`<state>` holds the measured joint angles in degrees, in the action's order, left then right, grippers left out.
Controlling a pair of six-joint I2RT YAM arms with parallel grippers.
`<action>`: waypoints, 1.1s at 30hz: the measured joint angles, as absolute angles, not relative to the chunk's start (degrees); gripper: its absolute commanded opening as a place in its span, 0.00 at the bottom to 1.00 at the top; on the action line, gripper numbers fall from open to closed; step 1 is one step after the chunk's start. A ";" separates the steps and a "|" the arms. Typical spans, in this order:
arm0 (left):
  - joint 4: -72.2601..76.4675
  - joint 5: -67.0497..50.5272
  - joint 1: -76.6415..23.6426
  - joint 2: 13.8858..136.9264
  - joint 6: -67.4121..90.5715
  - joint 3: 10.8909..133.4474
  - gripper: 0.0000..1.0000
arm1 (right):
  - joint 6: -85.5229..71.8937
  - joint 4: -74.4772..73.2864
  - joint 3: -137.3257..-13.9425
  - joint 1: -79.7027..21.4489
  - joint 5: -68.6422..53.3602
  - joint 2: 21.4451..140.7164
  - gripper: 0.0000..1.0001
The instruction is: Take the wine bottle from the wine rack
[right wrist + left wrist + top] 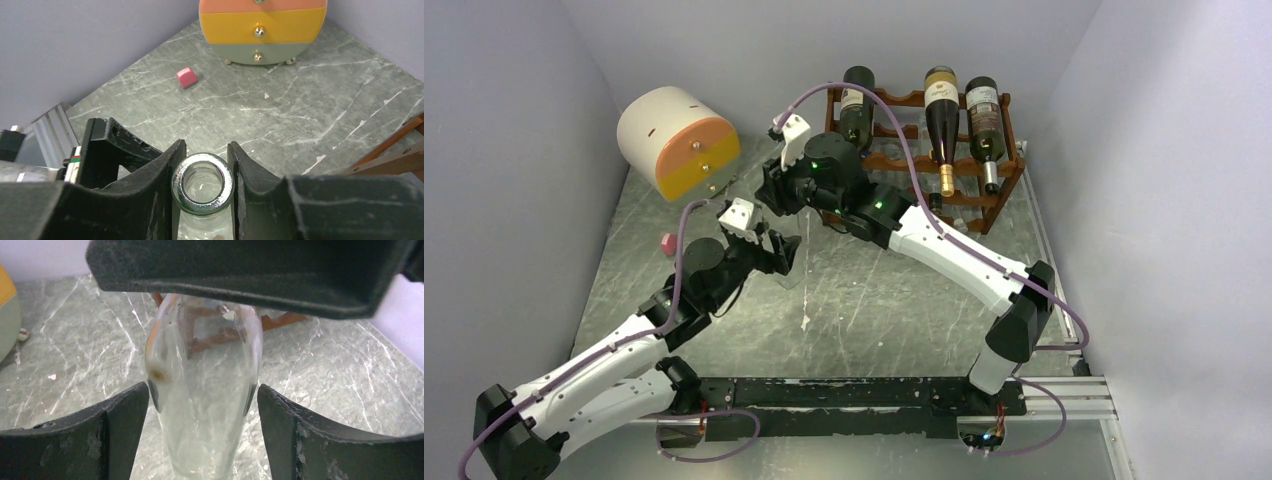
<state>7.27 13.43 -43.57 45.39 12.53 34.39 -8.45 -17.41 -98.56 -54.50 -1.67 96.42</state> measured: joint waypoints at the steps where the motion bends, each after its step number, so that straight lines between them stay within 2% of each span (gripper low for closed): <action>1: 6.50 13.43 -43.57 45.87 12.71 34.65 0.85 | -8.25 -17.47 -98.56 -54.48 -1.72 96.42 0.00; 4: 4.49 13.54 -43.55 47.68 13.15 36.53 0.87 | -7.62 -17.52 -98.56 -54.52 -2.37 96.42 0.00; 6: 4.16 13.58 -43.51 48.51 13.39 37.78 0.83 | -7.35 -17.52 -98.56 -54.52 -3.14 96.42 0.00; 10: 4.51 13.56 -43.38 48.73 13.63 38.50 0.55 | -7.20 -17.85 -98.56 -54.61 -4.14 96.42 0.00; 12: 4.49 13.43 -43.35 48.73 13.72 38.52 0.36 | -7.01 -18.06 -98.56 -54.68 -4.54 96.42 0.01; 13: 4.43 13.37 -43.35 48.73 13.76 38.52 0.24 | -6.92 -18.24 -98.56 -54.65 -4.60 96.42 0.09; 14: 4.43 13.30 -43.33 48.71 13.74 38.52 0.10 | -6.85 -18.28 -98.56 -54.65 -4.67 96.40 0.24; 15: 4.40 13.28 -43.33 48.69 13.76 38.52 0.07 | -6.83 -18.28 -98.56 -54.65 -4.67 96.40 0.40; 18: 3.97 13.58 -43.33 48.45 13.76 38.50 0.07 | -7.31 -18.37 -98.61 -54.72 -4.51 96.38 0.90; 19: 3.53 13.91 -43.24 48.23 13.47 38.37 0.07 | -7.09 -18.46 -98.67 -54.74 -3.44 96.31 0.98; 28: 3.44 15.79 -42.39 44.75 11.84 36.29 0.07 | -12.21 -26.50 -103.07 -55.09 7.46 94.83 1.00; 33: 8.71 16.14 -39.24 44.53 9.65 33.21 0.07 | -12.56 -28.80 -99.53 -55.51 12.56 88.73 1.00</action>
